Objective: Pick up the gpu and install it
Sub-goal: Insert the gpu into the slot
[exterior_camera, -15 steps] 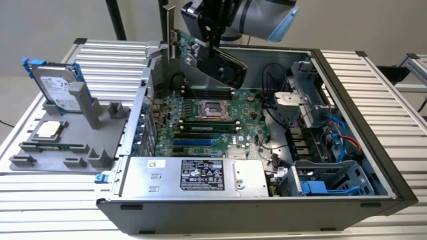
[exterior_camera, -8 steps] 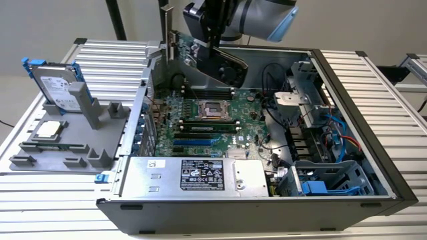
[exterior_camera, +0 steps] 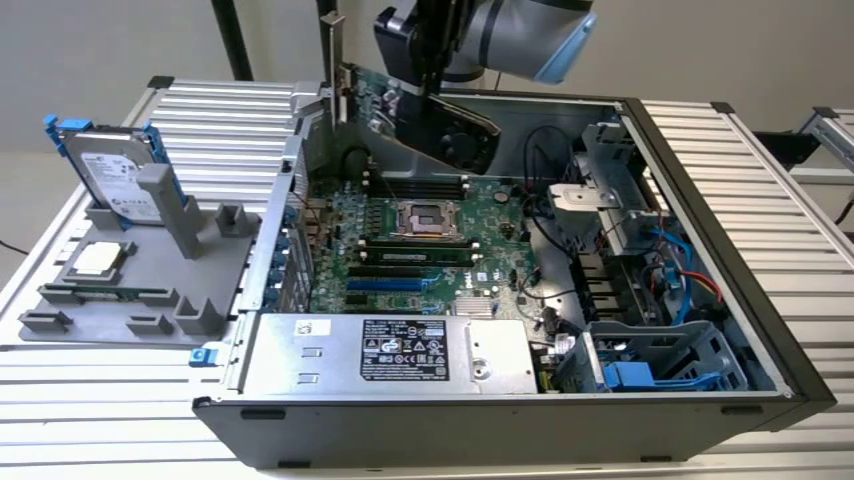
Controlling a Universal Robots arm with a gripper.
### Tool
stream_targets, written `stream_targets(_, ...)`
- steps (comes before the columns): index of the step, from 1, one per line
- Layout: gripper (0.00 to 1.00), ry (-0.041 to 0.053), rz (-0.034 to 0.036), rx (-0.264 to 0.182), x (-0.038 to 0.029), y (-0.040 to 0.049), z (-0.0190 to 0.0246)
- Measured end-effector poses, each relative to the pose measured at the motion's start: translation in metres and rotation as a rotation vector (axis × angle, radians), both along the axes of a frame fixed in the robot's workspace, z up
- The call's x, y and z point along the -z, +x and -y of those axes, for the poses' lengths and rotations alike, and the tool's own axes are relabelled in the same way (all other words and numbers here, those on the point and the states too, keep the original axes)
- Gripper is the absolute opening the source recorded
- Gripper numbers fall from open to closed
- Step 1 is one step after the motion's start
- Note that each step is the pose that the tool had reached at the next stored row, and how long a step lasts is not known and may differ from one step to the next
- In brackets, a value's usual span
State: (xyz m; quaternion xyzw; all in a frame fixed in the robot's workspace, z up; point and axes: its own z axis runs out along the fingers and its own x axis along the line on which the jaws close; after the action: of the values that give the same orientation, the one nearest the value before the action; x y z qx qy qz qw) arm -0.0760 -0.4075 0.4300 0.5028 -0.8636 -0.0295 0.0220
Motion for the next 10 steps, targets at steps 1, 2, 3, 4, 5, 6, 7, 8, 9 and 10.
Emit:
stream_targets(1,0.00,0.0000,0.0000,-0.008,0.0000,0.0003,0.0000)
stream_targets(2,0.00,0.0001,0.0000,-0.016,0.0000,0.0006,0.0000)
stream_targets(3,0.00,0.0000,0.0000,-0.023,0.0000,0.0009,0.0000)
stream_targets(4,0.00,0.0000,0.0000,-0.031,0.0000,0.0011,0.0000)
stream_targets(5,0.00,0.0000,0.0000,-0.039,0.0000,0.0014,0.0000)
stream_targets(6,0.00,0.0000,0.0000,-0.046,0.0000,0.0016,0.0000)
stream_targets(7,0.00,0.0000,0.0000,-0.053,0.0000,0.0019,0.0000)
stream_targets(8,0.00,0.0000,0.0000,-0.060,0.0000,0.0021,0.0000)
stream_targets(9,0.00,0.0000,0.0000,-0.067,0.0000,0.0023,0.0000)
stream_targets(10,0.00,0.0001,0.0000,-0.075,0.0000,0.0025,0.0000)
